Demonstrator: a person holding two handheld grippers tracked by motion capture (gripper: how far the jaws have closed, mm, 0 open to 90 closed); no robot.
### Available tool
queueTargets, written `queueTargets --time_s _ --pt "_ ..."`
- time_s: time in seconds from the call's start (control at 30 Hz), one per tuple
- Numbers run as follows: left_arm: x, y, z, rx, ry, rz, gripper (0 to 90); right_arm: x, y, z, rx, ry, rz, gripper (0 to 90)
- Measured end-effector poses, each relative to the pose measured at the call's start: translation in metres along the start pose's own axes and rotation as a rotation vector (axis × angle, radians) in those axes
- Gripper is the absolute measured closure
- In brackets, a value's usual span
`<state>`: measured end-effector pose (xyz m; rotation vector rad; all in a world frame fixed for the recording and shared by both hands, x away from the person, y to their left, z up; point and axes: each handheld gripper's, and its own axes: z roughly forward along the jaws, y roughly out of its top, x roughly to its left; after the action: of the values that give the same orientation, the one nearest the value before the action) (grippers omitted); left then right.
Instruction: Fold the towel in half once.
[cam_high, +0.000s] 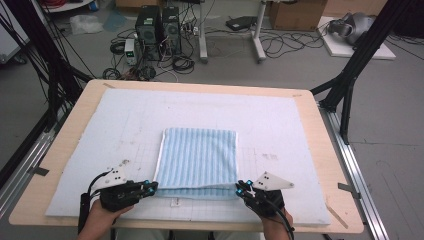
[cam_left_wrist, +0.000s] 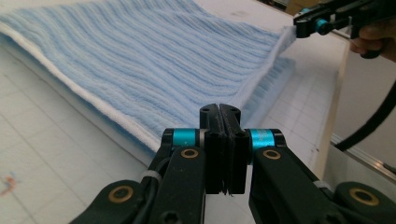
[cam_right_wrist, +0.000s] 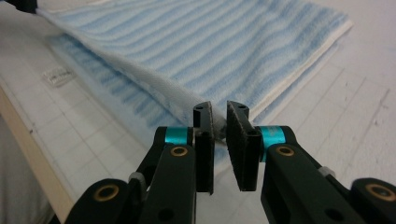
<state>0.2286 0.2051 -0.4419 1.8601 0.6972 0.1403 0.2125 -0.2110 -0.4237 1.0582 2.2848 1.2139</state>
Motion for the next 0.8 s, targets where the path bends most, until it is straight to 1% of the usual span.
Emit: queueTargets --time_s 0.03,0.07,0.1,0.13,0.2,0.3,0.4,0.47,0.53,0.67,0.73,0.8 --pt "0.000 0.000 0.001 0.002 0.005 -0.018 81.2 0.000 -0.002 0.001 0.015 0.009 0.005 72.3" --pt "0.002 0.000 0.002 0.004 0.015 -0.054 64.7 -0.001 -0.004 0.001 0.021 0.008 0.023 60.9" --pt "0.005 0.002 0.002 -0.006 0.015 -0.069 56.4 -0.003 -0.004 0.002 0.015 0.002 0.046 56.4" --pt "0.006 0.004 0.000 -0.026 0.031 -0.061 57.7 -0.005 -0.003 0.001 0.003 -0.003 0.056 56.1" --pt "0.011 0.008 -0.002 -0.058 0.049 -0.075 57.6 -0.007 0.000 0.001 -0.020 -0.024 0.066 56.1" --pt "0.017 0.013 -0.006 -0.085 0.085 -0.076 57.2 -0.006 0.005 0.008 -0.020 -0.031 0.047 56.3" --pt "0.024 0.016 -0.005 -0.093 0.107 -0.089 57.3 -0.007 0.008 0.020 0.001 -0.027 0.033 57.3" --pt "0.029 0.018 -0.003 -0.094 0.112 -0.090 57.3 -0.008 0.010 0.027 0.013 -0.025 0.025 60.6" --pt "0.032 0.020 0.000 -0.089 0.115 -0.090 57.4 -0.009 0.011 0.033 0.019 -0.007 0.013 64.4" --pt "0.041 0.024 0.006 -0.085 0.123 -0.090 57.4 -0.010 0.013 0.044 0.052 0.032 -0.010 70.3" --pt "0.046 0.027 0.007 -0.087 0.131 -0.098 56.2 -0.011 0.013 0.049 0.082 0.043 -0.026 71.7" --pt "0.051 0.029 0.009 -0.092 0.138 -0.102 55.0 -0.011 0.010 0.051 0.127 0.043 -0.059 72.0"
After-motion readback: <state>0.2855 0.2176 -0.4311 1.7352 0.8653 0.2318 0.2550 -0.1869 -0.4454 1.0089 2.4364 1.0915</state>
